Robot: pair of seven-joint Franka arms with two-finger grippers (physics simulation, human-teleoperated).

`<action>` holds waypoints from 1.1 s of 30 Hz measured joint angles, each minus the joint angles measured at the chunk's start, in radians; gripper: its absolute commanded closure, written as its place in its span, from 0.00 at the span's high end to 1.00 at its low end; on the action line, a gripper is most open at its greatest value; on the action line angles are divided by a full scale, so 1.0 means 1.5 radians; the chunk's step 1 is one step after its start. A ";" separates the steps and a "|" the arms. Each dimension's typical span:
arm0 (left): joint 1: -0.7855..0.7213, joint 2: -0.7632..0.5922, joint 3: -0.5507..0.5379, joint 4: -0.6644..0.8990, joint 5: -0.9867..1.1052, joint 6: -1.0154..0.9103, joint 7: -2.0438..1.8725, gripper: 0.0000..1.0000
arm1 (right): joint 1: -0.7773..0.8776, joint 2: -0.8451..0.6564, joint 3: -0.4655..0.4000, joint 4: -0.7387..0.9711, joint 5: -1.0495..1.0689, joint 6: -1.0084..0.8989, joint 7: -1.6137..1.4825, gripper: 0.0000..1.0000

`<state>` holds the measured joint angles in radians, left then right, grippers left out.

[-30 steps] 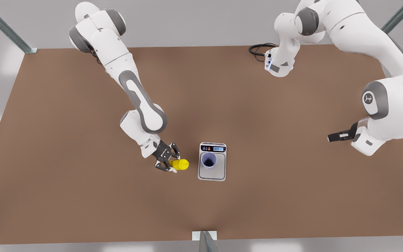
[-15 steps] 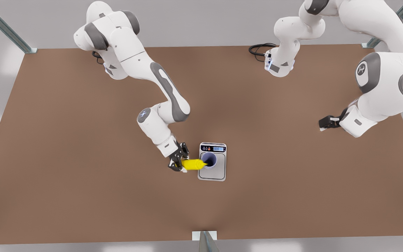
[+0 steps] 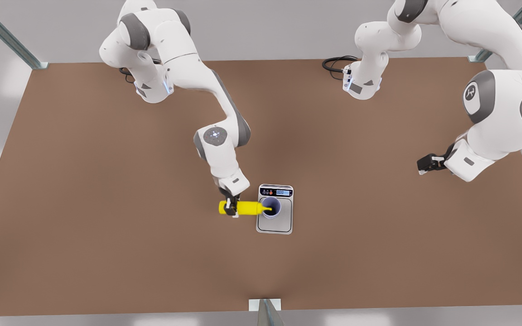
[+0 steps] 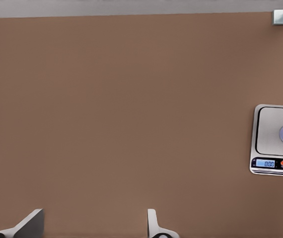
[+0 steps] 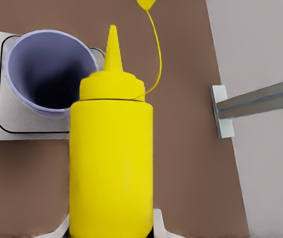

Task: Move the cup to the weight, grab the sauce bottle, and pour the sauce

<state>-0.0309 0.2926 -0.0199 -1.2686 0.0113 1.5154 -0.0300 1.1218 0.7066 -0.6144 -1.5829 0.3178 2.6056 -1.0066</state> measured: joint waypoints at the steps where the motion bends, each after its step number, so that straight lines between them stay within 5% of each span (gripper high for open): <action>1: 0.000 0.002 0.000 0.000 0.000 0.001 0.000 1.00 | 0.032 0.009 -0.035 0.001 -0.002 -0.022 0.000 0.61; 8: 0.001 0.004 -0.002 0.000 -0.002 0.002 0.001 1.00 | 0.075 0.024 -0.078 0.016 -0.164 -0.104 0.002 0.61; 18: 0.000 0.010 -0.003 0.001 0.000 0.004 0.011 1.00 | 0.075 0.061 -0.078 0.066 -0.166 -0.129 0.020 0.61; 27: 0.000 0.011 -0.003 0.001 0.002 0.015 0.008 1.00 | 0.043 -0.002 -0.075 0.052 0.068 -0.134 0.028 0.61; 29: 0.000 0.011 -0.003 0.001 0.002 0.018 0.009 1.00 | 0.004 -0.020 -0.033 0.053 0.134 -0.134 0.022 0.61; 33: 0.000 0.014 -0.003 0.001 0.002 0.019 0.009 1.00 | -0.190 -0.084 0.156 0.052 0.160 -0.151 -0.078 0.61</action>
<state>-0.0307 0.3130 -0.0245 -1.2671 0.0140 1.5446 -0.0163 0.8373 0.5813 -0.3806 -1.5048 0.5585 2.3785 -1.1233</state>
